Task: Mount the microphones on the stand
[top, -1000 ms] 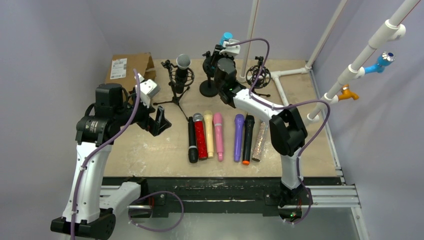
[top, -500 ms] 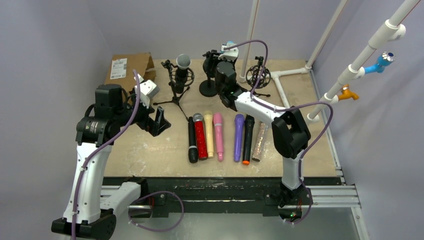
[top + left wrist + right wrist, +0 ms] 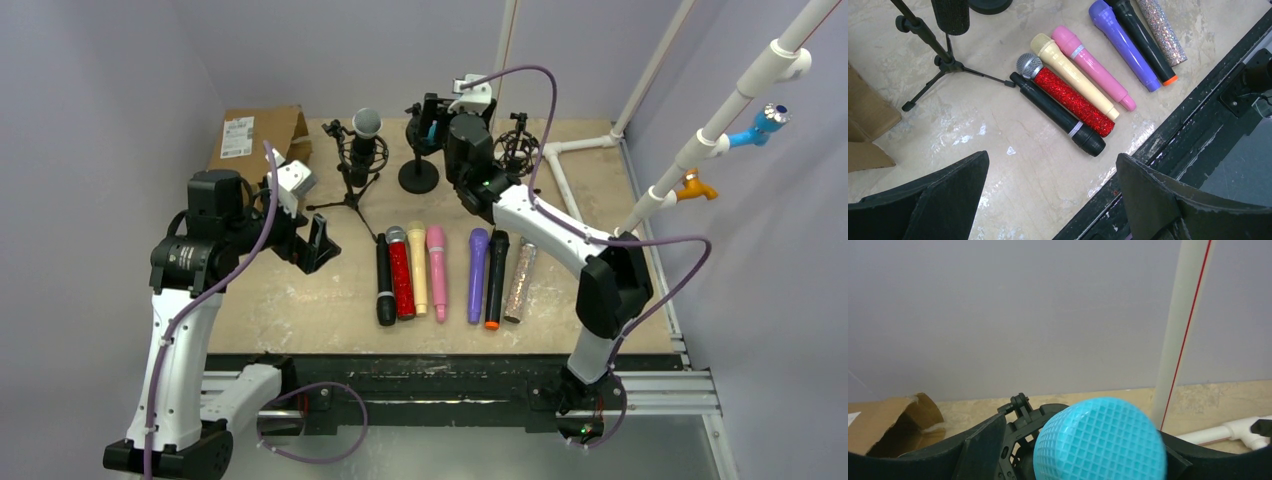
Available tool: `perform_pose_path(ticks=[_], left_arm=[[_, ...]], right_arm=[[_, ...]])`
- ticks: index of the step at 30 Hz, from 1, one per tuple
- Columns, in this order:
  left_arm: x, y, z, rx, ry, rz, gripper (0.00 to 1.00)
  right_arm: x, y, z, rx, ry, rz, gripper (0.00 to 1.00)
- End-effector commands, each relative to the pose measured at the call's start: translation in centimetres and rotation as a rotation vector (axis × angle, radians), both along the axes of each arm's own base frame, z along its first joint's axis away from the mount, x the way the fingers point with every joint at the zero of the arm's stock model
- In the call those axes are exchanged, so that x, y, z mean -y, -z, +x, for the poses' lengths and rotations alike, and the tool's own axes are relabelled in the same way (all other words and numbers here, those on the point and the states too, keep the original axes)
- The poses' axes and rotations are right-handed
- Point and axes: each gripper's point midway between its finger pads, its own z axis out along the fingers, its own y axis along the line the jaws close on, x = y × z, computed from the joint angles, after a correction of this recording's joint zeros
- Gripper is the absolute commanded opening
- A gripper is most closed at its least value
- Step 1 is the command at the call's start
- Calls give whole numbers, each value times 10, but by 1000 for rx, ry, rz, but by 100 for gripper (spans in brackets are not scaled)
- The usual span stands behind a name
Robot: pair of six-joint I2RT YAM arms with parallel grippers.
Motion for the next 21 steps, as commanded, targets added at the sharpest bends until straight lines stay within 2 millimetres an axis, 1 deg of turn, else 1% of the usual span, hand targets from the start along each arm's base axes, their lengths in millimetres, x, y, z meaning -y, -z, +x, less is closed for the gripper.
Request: perform_pose_path(ticks=[1,5,9,13,17,21], left_arm=[[2,-10,-1,38,9,-23,100],[2,-10,-2,36,9,-24,100],[2,-10,-2,37,7,-24,100],[1,-11,-3,37,6,-26,100],[1,-11,-4,36,4,-26,100],[1,-11,-4,31,5,-29,100]], right_arm=[[12,-36,-21,15,-22,-5,86],[24,-53,-37,19,-25,-12,91],[31,-72,-48,24,-41,-23,95],[40,-100,-61,44,-48,-14,97],[49,-123,-74,57,-53,10,98],[60,-133,-89,54,-58,16,98]])
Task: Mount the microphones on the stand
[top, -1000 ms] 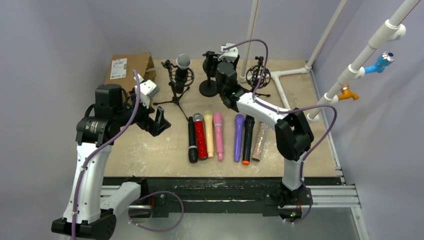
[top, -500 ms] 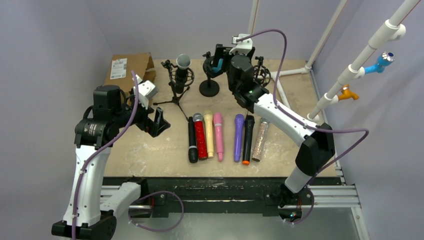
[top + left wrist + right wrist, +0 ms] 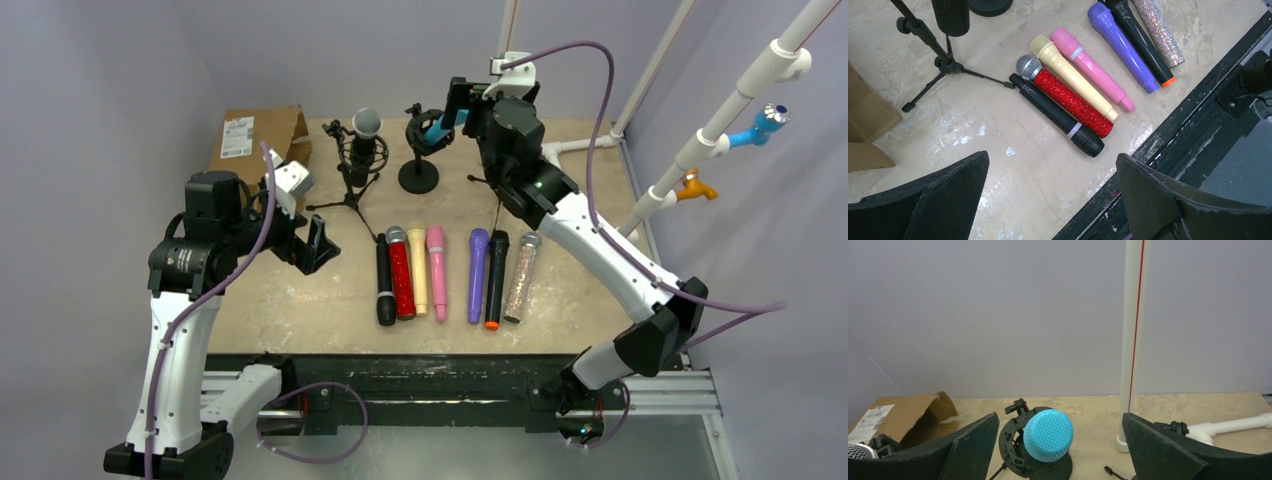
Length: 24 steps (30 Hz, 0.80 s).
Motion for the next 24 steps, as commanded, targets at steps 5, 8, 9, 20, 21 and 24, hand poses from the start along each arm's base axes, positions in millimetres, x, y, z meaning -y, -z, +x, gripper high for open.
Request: perform_pose_path(ticks=[5,8,9,20,21,24], left_arm=[[1,-9,-1,20,6,-21,100],[0,-8,-1,19,7,-19,100],[0,-7,-1,15,10,-17,100],[-2,4,-12,-18,30,6,100],[-2,5,-13,-19,33,9,100],[-2,6,-15,-21,32,12,100]], right_arm=[[36,-40,-46,-8,3,33,98],[38,-19,-61,-89,-33,35,95],[38,-8,-66,-130,-39,33,94],[49,163,-144,-569,-58,49,85],[54,179,-152,-612,-34,56,85],[59,220,-172,-722,-24,81,85]])
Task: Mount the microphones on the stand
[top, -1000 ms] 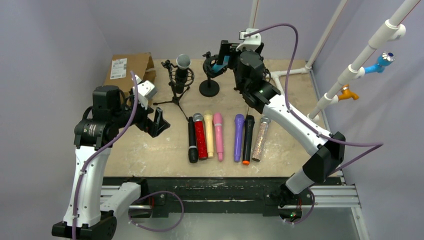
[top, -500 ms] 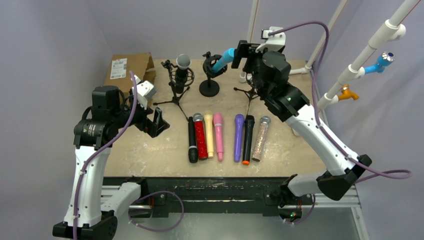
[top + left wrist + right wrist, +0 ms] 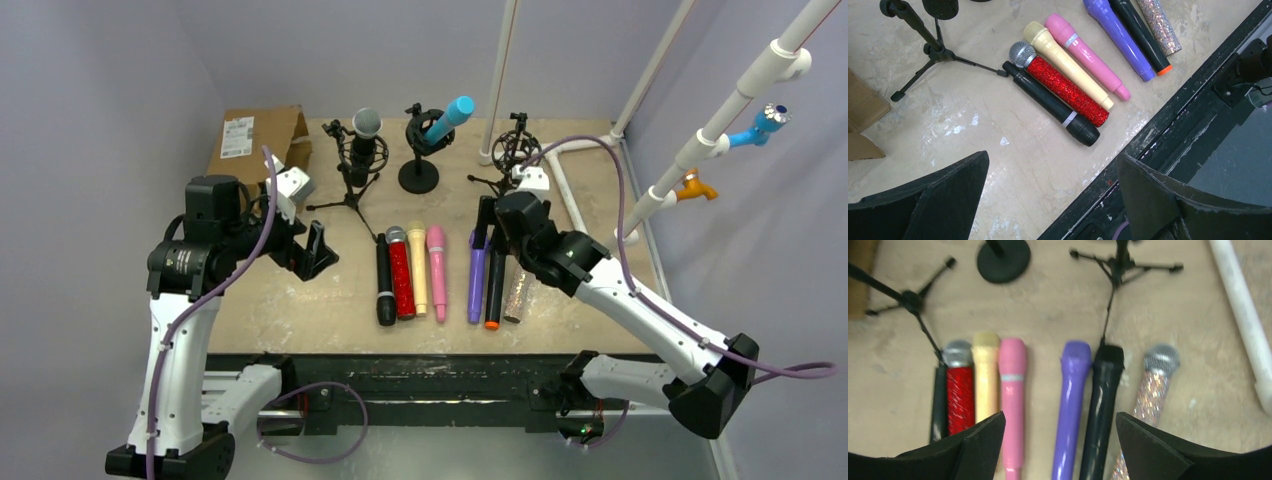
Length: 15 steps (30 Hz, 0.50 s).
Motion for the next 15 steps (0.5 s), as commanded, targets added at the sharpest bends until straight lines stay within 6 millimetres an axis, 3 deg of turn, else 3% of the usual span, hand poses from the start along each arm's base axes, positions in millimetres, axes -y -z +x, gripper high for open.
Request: perform_pose_path(ticks=[1,7,15], left_arm=[[0,0,-7,14,22,2,100],[0,7,-10,-10,33,4,100],[-2,28,-14,-48,61,38,100]], right_arm=[[11,54,-35,-170,58,67,85],[25,108,-45,-259,109,8,84],[51,132,-47,-293,201,-44,82]])
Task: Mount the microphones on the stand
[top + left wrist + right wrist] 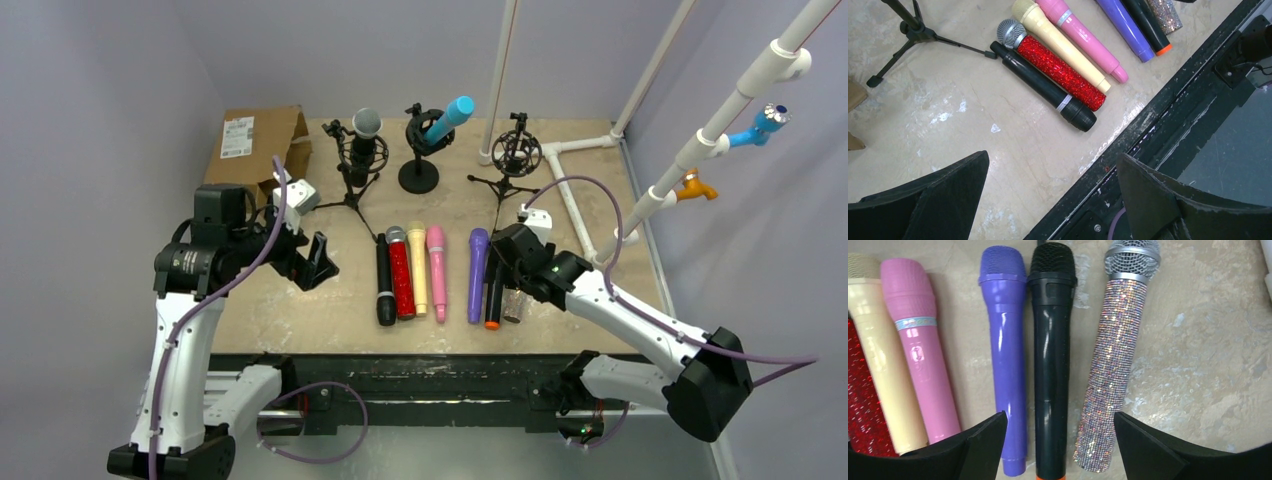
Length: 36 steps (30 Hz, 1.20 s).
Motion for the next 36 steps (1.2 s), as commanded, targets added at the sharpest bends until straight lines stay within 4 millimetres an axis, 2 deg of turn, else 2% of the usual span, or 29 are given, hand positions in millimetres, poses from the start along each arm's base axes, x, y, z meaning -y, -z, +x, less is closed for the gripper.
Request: perform_pose_path(ticks=[1,4,7,10,12,23,28,33,36], left_arm=[[-1,10,-2,1,37,18,100],[0,12,-3,-7,47,18,100],[1,12,-3,-11,50,13,100],[1,11,-4,-11,53,14,100],[0,12,-5,-8,54,19,100],[-1,13,-6,1,53,26,100],[-1,13,-9,8,55,29,100],[-2,11,-13,19,53,33,100],[-3,9,-14,30,54,37,100]], right_arm=[[19,7,4,13,93,-7,81],[23,5,6,23,111,-16,78],[13,-10,18,59,88,7,76],[20,-15,24,69,102,-52,76],[23,-12,25,63,108,-70,76],[52,35,30,3,204,-90,73],[47,45,40,-15,207,-91,73],[41,84,33,-100,220,-56,73],[40,95,28,-125,240,-40,69]])
